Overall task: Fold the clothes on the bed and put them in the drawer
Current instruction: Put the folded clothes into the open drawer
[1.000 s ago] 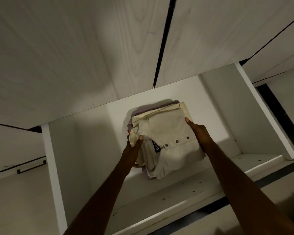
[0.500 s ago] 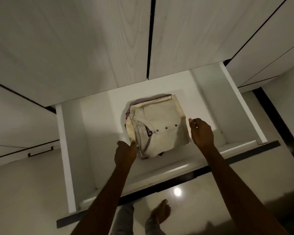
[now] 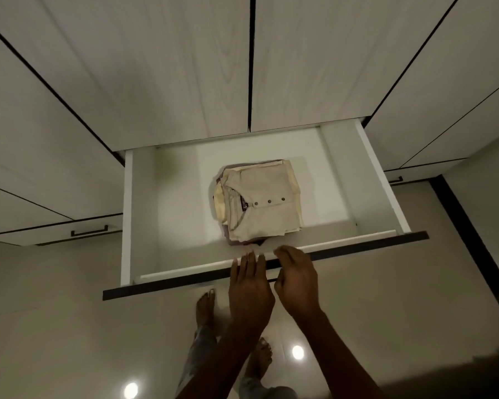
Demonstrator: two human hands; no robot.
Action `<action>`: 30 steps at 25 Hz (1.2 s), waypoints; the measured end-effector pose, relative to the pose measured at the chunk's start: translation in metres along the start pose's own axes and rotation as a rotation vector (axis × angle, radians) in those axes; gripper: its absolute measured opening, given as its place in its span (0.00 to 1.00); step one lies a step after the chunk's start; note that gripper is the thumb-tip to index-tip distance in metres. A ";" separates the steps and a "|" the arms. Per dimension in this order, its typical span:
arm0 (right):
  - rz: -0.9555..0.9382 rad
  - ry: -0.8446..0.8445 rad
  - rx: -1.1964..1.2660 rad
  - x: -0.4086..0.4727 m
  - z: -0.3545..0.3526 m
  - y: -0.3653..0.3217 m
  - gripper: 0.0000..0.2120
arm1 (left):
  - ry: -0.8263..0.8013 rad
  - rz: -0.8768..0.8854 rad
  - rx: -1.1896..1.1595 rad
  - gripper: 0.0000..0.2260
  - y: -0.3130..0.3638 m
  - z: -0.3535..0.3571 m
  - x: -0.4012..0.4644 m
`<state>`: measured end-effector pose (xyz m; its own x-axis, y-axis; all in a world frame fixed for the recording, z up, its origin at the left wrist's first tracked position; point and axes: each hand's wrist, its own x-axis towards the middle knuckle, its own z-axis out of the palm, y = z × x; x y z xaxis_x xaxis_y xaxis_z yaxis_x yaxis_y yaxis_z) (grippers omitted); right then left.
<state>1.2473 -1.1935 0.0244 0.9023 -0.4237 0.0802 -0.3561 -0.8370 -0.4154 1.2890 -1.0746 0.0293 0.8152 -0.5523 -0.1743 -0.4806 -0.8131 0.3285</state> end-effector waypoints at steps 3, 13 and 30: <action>-0.024 -0.058 -0.058 -0.024 -0.003 -0.007 0.35 | -0.120 0.006 0.069 0.28 0.004 -0.004 -0.030; 0.133 -0.429 -0.112 -0.055 -0.001 -0.052 0.54 | -0.217 -0.065 0.136 0.46 -0.016 -0.007 -0.049; 0.069 -0.339 -0.267 0.037 0.033 -0.055 0.56 | -0.208 -0.018 0.173 0.52 -0.047 -0.019 0.043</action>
<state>1.3080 -1.1518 0.0200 0.8870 -0.3818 -0.2598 -0.4289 -0.8896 -0.1568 1.3524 -1.0566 0.0238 0.7488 -0.5488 -0.3716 -0.5292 -0.8326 0.1634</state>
